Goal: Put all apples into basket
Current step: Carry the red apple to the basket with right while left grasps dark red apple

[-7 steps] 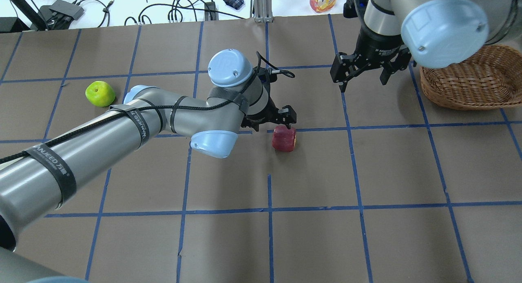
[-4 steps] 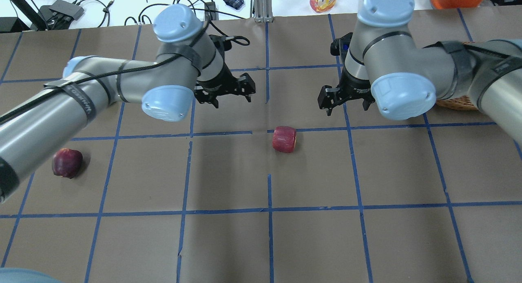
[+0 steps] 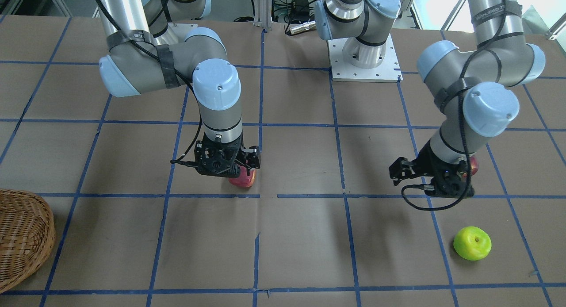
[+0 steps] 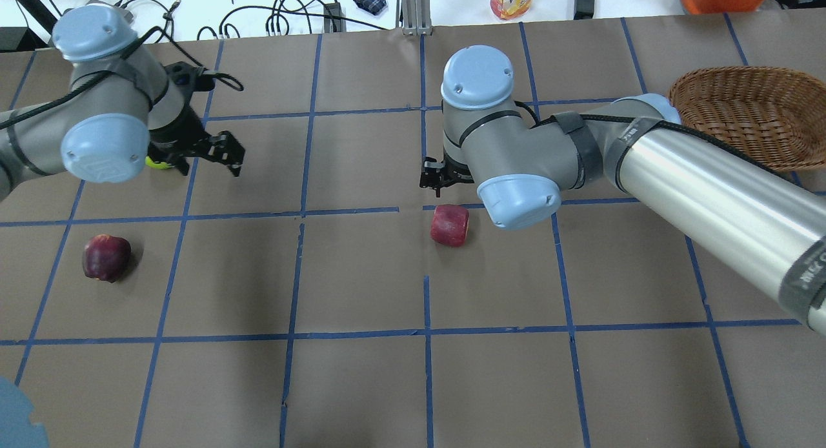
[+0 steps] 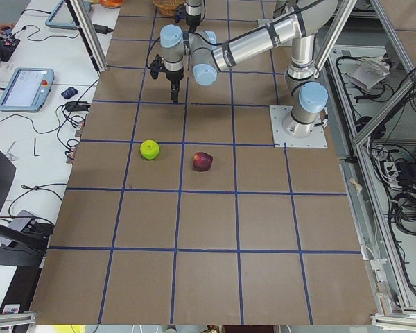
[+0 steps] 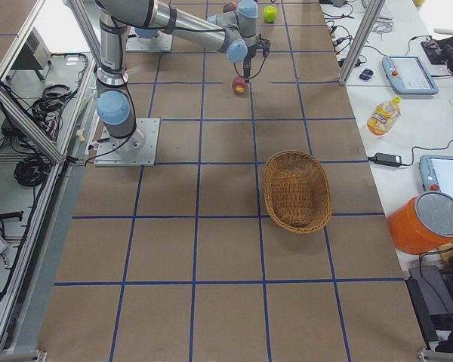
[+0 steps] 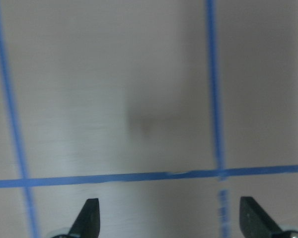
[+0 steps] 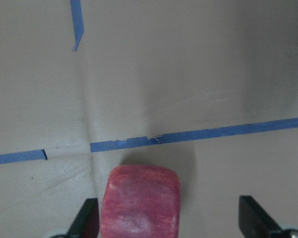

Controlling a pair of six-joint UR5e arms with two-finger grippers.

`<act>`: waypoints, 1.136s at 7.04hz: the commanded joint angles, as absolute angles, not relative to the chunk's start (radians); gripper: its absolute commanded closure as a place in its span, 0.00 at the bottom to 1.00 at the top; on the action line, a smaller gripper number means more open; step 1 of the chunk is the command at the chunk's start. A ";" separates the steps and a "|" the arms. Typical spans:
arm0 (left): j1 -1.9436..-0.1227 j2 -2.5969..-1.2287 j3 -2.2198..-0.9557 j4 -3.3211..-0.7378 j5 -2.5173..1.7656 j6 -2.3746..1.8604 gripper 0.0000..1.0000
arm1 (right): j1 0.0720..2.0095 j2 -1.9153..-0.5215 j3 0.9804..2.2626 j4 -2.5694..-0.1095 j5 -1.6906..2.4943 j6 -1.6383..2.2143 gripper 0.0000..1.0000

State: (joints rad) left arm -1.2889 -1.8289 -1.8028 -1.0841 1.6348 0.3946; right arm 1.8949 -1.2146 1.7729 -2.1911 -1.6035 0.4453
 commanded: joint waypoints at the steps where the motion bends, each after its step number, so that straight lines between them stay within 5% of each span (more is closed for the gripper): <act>1: -1.085 -1.824 -1.830 -1.081 1.689 0.680 0.00 | 1.908 -1.186 1.776 -2.192 -1.598 0.489 0.00; 6: -0.876 -1.894 -1.910 -1.085 1.594 0.805 0.00 | 1.913 -1.106 1.795 -2.201 -1.586 0.500 0.00; 8: -0.874 -1.926 -1.919 -1.075 1.573 0.804 0.00 | 1.913 -1.103 1.789 -2.233 -1.585 0.497 0.74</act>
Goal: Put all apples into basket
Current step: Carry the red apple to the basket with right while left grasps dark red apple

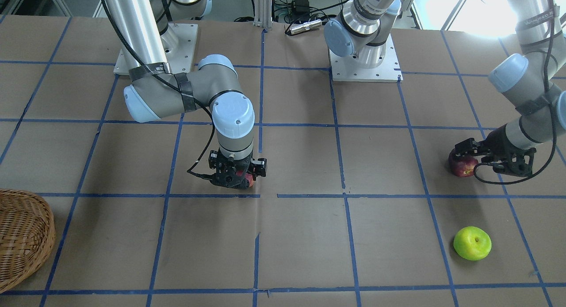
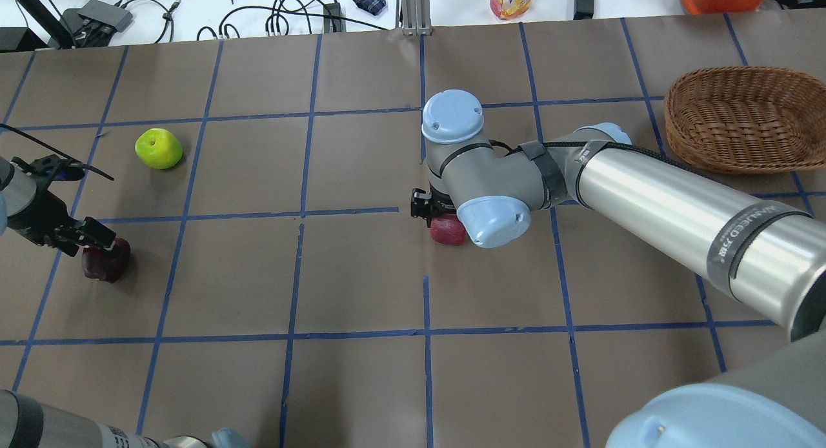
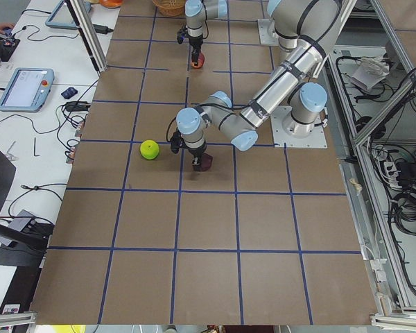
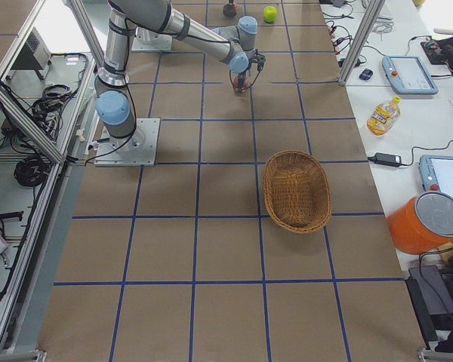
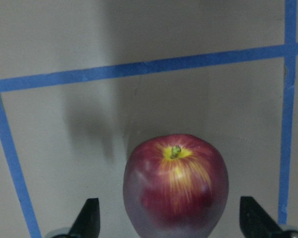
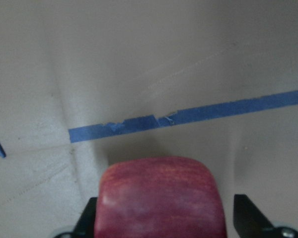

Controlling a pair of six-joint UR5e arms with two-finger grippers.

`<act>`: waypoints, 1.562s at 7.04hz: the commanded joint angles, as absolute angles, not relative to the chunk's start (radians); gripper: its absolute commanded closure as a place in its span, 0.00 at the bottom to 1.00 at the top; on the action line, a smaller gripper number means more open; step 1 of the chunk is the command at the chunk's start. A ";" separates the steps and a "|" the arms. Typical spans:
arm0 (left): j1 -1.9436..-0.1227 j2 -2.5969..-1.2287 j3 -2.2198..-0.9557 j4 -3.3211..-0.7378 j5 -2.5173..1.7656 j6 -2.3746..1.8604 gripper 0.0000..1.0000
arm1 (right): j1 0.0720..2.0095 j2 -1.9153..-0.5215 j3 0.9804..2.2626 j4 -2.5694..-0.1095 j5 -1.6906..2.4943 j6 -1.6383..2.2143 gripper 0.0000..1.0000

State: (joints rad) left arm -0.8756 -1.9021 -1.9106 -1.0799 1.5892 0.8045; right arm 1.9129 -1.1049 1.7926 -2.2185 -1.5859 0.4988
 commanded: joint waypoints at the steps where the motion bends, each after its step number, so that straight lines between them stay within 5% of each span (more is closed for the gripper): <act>1: -0.874 -1.949 -1.911 -1.074 1.551 0.805 0.00 | 1.902 -1.112 1.783 -2.224 -1.585 0.492 0.78; 2: -0.876 -1.951 -1.910 -1.068 1.549 0.807 0.03 | 1.892 -1.118 1.764 -2.214 -1.582 0.485 0.80; 3: -0.877 -1.947 -1.908 -1.057 1.545 0.811 0.76 | 1.852 -1.130 1.705 -2.144 -1.580 0.467 0.80; 4: -0.896 -1.903 -1.899 -1.074 1.545 0.807 0.87 | 1.773 -1.158 1.625 -2.032 -1.580 0.413 0.80; 7: -1.270 -1.832 -1.777 -1.187 1.464 0.480 0.87 | 1.350 -1.210 1.572 -1.934 -1.580 -0.005 0.85; 9: -1.551 -1.890 -1.776 -0.972 1.470 0.060 0.88 | 1.162 -1.160 1.528 -1.948 -1.554 -0.321 0.95; 11: -1.727 -1.966 -1.772 -0.810 1.473 -0.105 0.88 | 1.103 -1.062 1.369 -1.810 -1.522 -0.380 0.90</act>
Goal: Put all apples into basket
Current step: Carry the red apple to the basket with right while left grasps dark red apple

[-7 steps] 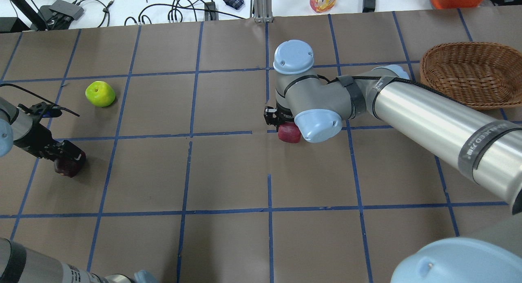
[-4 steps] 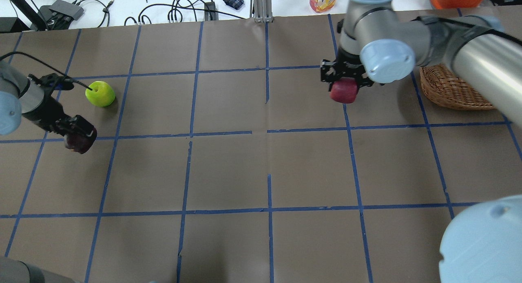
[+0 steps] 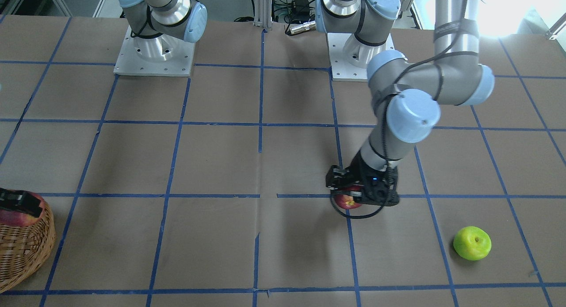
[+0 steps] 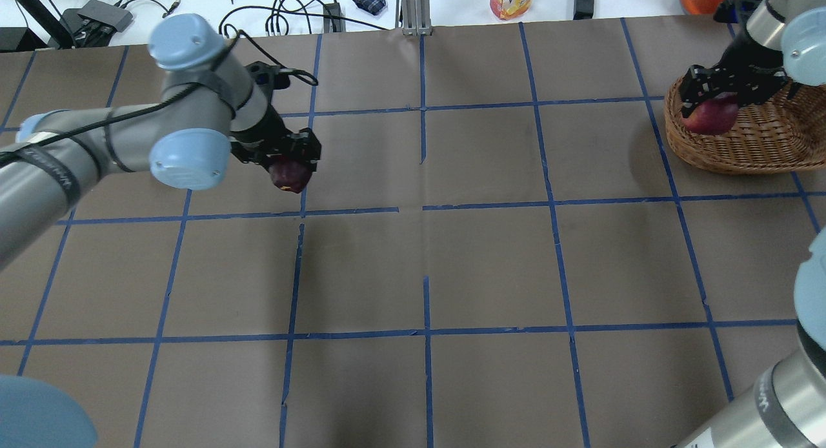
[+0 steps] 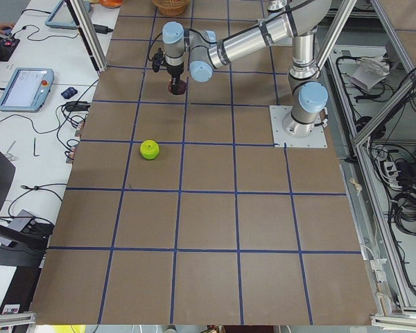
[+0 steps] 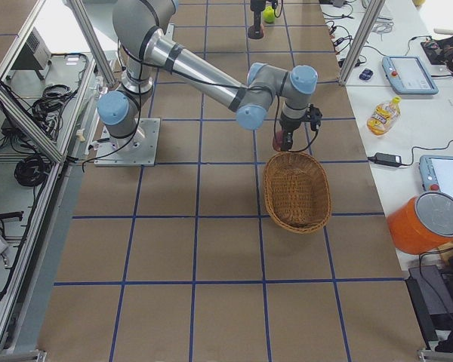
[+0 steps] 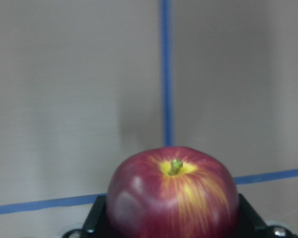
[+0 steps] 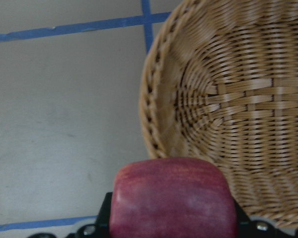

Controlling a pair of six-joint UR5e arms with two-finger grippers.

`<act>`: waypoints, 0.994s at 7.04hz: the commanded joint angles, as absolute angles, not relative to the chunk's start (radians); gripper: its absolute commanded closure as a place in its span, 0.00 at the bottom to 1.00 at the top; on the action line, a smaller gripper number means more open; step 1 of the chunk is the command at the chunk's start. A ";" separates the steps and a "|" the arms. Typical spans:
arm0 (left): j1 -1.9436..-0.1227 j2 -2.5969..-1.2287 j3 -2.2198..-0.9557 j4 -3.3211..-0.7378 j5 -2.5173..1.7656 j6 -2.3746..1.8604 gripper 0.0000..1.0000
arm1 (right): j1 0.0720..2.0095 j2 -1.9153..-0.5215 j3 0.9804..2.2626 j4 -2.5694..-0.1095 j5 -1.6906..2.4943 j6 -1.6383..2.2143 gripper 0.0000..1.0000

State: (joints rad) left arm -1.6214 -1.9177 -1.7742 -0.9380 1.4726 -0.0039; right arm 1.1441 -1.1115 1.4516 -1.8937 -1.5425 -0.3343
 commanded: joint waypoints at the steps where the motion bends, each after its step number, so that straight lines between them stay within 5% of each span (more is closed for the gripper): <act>1: -1.762 -2.014 -1.772 -0.755 1.471 -0.209 0.88 | 1.103 -1.057 1.356 -1.807 -1.520 -0.380 0.74; 2: -1.813 -2.038 -1.770 -0.741 1.506 -0.215 0.87 | 1.103 -1.055 1.353 -1.813 -1.517 -0.379 0.38; 3: -1.819 -2.051 -1.700 -0.733 1.523 -0.234 0.84 | 1.101 -1.055 1.353 -1.812 -1.490 -0.377 0.28; 6: -1.871 -2.097 -1.638 -0.761 1.517 -0.289 0.79 | 1.100 -1.060 1.351 -1.798 -1.468 -0.376 0.26; 7: -1.887 -2.117 -1.626 -0.753 1.519 -0.322 0.69 | 1.100 -1.063 1.351 -1.795 -1.467 -0.374 0.26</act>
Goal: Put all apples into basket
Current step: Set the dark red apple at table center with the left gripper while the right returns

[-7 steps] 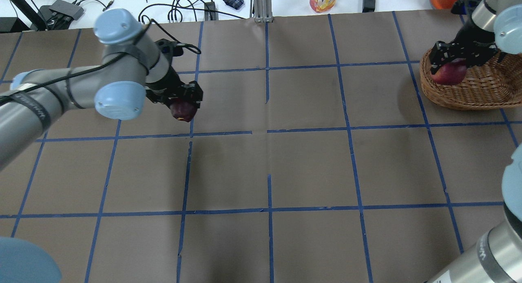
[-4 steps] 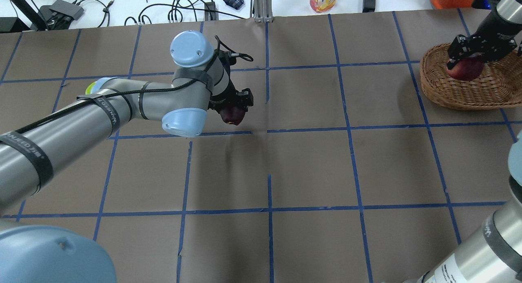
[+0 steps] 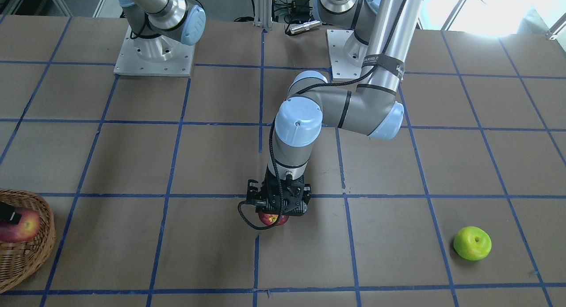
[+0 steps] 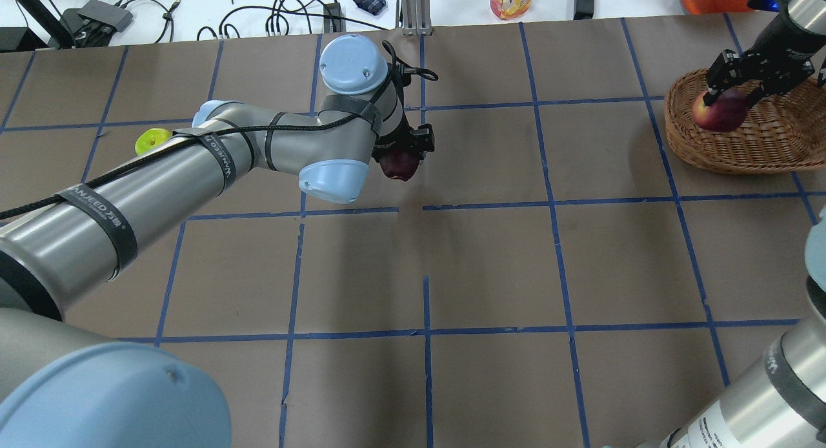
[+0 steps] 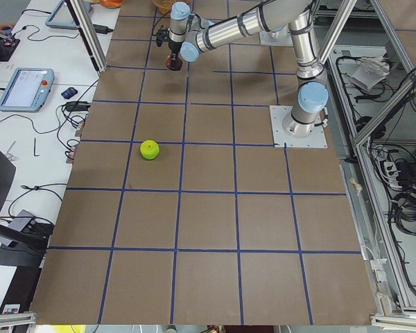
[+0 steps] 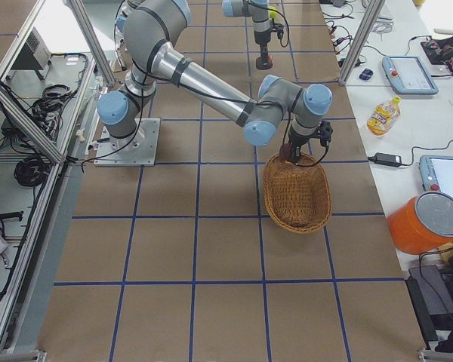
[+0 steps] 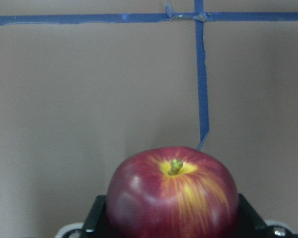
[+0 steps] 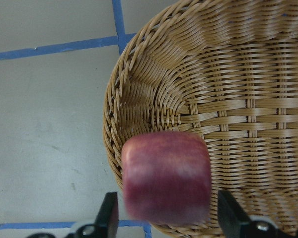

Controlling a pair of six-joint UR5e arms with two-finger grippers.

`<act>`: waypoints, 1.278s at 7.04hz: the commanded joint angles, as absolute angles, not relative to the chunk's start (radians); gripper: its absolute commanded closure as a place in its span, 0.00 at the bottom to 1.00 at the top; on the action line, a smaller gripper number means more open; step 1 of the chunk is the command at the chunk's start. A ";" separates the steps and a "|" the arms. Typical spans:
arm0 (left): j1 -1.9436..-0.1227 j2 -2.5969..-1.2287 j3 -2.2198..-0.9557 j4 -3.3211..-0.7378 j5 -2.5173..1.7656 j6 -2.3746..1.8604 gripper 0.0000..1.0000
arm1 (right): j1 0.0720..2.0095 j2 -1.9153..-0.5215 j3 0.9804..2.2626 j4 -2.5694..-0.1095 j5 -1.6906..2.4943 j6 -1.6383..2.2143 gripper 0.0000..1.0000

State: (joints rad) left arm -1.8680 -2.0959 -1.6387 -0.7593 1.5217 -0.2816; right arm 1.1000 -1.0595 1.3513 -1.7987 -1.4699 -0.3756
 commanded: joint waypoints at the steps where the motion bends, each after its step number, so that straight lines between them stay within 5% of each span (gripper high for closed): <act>1: -1.894 -2.118 -1.640 -0.750 1.528 -0.327 0.57 | 1.100 -1.065 1.351 -1.793 -1.457 -0.374 0.25; 2: -1.904 -2.120 -1.638 -0.749 1.526 -0.331 0.31 | 1.100 -1.066 1.351 -1.784 -1.457 -0.374 0.25; 4: -1.905 -2.123 -1.626 -0.747 1.513 -0.339 0.00 | 1.121 -1.094 1.353 -1.754 -1.457 -0.370 0.24; 5: -1.901 -2.085 -1.644 -0.761 1.514 -0.327 0.00 | 1.161 -1.117 1.353 -1.721 -1.457 -0.368 0.24; 6: -1.895 -2.082 -1.644 -0.765 1.511 -0.319 0.00 | 1.219 -1.126 1.353 -1.717 -1.466 -0.345 0.00; 9: -1.838 -1.973 -1.628 -0.884 1.511 -0.307 0.00 | 1.475 -1.160 1.361 -1.735 -1.526 -0.246 0.00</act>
